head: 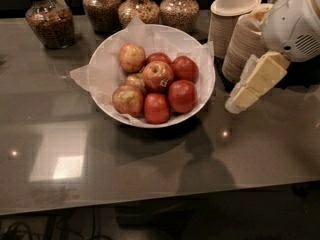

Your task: Pick apple from white bowl

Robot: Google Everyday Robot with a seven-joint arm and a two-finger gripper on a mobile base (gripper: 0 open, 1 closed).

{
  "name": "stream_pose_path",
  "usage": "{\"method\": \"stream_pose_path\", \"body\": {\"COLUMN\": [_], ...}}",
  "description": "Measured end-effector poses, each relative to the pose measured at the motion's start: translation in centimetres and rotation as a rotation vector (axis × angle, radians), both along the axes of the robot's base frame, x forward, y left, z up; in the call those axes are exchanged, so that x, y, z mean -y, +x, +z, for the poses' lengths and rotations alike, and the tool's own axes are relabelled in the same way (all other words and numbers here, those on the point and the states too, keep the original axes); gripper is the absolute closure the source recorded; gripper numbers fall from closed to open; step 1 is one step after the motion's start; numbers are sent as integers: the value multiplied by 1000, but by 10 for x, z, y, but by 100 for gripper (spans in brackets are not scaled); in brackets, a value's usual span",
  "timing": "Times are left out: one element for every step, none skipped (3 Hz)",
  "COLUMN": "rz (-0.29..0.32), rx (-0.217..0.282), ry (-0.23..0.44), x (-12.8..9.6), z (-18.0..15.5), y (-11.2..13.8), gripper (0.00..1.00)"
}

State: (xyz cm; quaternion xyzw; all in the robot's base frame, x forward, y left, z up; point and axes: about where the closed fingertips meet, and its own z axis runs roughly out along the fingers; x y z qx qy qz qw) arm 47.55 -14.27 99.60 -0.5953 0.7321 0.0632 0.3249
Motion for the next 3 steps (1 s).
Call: {"method": "stream_pose_path", "body": {"rz": [60,124,179], "rx": [7,14,25], "ry": [131,204,228], "x": [-46,-77,-101], "z": [-13,-19,-22], "y": [13,20,26], "gripper": [0,16,23]}}
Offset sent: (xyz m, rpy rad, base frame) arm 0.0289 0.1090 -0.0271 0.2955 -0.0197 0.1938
